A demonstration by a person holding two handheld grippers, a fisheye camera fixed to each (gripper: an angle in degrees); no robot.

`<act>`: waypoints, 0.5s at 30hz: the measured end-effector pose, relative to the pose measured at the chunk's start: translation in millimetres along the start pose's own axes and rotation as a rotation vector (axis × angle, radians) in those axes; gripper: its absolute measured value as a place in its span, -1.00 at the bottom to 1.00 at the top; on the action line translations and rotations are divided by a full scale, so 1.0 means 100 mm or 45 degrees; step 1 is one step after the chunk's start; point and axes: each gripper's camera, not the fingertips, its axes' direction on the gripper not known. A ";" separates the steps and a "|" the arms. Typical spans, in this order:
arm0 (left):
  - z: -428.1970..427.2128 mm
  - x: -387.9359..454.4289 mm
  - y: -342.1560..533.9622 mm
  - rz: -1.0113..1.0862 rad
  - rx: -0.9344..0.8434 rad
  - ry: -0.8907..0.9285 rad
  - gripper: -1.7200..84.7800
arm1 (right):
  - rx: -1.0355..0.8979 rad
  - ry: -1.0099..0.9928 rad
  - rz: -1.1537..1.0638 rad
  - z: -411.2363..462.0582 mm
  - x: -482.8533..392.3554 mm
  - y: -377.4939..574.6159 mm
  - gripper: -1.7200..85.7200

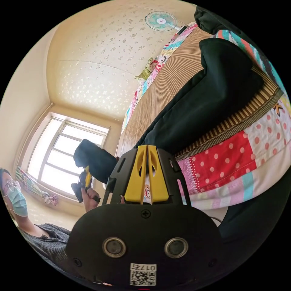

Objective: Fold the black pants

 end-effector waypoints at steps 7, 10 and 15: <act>1.05 0.26 0.58 0.160 -0.441 0.154 -0.76 | 0.052 -0.024 0.034 -0.18 0.14 0.07 -0.95; 0.50 -0.17 0.74 -0.058 -0.139 -0.140 -0.67 | 0.051 -0.012 0.029 -0.15 0.15 0.10 -0.95; 0.04 -0.94 1.02 -0.384 -0.011 -0.305 -0.53 | -0.045 -0.013 -0.188 0.20 -0.34 0.07 -0.95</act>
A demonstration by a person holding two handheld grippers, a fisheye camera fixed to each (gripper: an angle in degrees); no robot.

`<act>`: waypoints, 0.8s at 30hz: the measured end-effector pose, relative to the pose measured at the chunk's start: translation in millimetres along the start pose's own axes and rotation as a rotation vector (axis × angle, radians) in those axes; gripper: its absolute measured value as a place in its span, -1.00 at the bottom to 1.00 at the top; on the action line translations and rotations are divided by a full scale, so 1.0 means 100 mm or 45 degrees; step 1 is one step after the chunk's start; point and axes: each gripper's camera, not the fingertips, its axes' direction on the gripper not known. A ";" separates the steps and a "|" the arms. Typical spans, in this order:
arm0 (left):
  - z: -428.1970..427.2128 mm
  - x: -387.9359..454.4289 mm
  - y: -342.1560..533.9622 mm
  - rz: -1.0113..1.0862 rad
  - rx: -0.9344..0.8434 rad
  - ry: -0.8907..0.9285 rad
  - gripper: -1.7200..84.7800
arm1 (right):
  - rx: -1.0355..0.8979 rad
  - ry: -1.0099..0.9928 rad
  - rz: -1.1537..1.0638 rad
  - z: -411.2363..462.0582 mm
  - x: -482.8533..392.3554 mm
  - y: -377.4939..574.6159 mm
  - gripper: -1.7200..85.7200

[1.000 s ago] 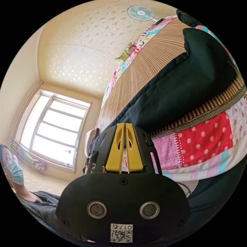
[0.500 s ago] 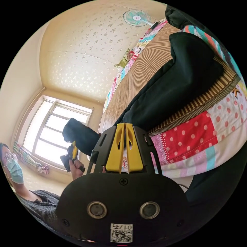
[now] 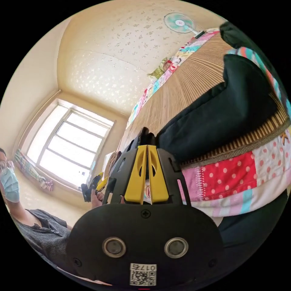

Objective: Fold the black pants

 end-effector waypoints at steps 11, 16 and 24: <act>1.04 -0.57 0.42 -0.272 -0.437 0.649 -0.82 | -0.572 0.634 -0.440 1.69 -0.76 -0.02 -0.95; 0.61 0.35 0.10 0.220 -0.350 0.553 -0.84 | -0.492 0.554 -0.313 1.87 -0.77 0.13 -0.96; 0.19 2.08 0.15 0.866 -0.170 0.344 -0.84 | -0.577 0.034 -0.334 2.37 -1.15 0.32 -0.95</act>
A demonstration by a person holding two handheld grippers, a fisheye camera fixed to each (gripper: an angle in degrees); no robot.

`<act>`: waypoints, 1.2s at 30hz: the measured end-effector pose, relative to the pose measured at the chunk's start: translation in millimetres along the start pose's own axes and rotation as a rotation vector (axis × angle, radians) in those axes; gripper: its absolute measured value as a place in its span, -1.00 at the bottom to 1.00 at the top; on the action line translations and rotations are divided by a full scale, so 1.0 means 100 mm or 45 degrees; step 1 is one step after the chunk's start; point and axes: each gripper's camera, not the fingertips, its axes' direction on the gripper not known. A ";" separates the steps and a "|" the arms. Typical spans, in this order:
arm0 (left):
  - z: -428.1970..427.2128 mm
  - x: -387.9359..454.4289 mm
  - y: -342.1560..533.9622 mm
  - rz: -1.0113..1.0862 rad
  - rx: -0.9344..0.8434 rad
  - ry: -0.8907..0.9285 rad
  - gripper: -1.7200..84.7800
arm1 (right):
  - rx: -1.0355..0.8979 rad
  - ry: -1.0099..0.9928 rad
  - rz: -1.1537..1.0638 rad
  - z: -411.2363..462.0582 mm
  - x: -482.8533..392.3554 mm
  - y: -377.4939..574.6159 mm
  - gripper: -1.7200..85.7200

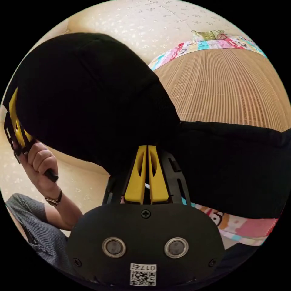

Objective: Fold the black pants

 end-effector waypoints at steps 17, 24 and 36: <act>1.81 -0.86 1.09 -0.343 -0.643 0.296 -0.94 | 0.548 0.032 0.566 -2.17 1.72 1.41 -0.93; 0.74 -1.00 1.54 -0.553 -0.203 -0.117 -0.68 | 0.635 0.033 0.200 -2.51 1.47 0.65 -0.53; 0.80 -2.02 1.42 -0.776 -0.358 0.048 -0.67 | 0.098 -0.185 0.378 -1.55 2.17 -0.09 -0.63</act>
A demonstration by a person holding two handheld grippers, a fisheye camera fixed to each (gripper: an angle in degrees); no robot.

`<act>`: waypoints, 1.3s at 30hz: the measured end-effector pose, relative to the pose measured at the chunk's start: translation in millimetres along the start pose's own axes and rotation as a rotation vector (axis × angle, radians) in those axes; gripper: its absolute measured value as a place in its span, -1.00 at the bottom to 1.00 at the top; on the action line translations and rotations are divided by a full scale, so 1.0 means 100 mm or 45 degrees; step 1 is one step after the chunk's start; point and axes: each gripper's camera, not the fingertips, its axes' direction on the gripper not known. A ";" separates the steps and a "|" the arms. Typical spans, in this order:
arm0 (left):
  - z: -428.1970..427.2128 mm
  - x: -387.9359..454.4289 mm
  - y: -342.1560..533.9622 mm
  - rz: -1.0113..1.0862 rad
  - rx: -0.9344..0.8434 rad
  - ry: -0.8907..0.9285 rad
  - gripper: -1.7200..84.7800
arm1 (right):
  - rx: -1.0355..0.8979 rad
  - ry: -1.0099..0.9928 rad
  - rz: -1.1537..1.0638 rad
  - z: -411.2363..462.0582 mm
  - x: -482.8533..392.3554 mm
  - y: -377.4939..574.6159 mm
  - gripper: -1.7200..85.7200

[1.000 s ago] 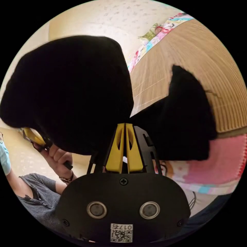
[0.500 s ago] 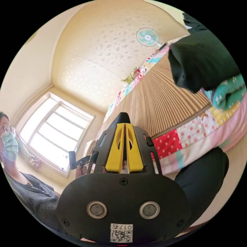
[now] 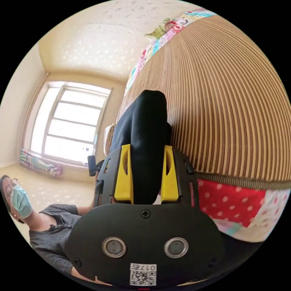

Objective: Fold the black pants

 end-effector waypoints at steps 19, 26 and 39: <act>-0.44 -0.61 -0.71 -0.097 0.104 0.162 -0.42 | -0.325 -0.209 -0.213 -0.29 -0.77 0.17 -0.57; 0.15 -0.51 -0.66 -0.240 -0.107 0.426 -0.49 | -0.425 -0.071 -0.192 0.18 -0.17 -0.68 -0.40; -0.57 -0.34 -1.43 -0.141 -0.344 0.352 -0.65 | -0.922 -0.645 -0.163 1.65 -0.32 -0.81 -0.57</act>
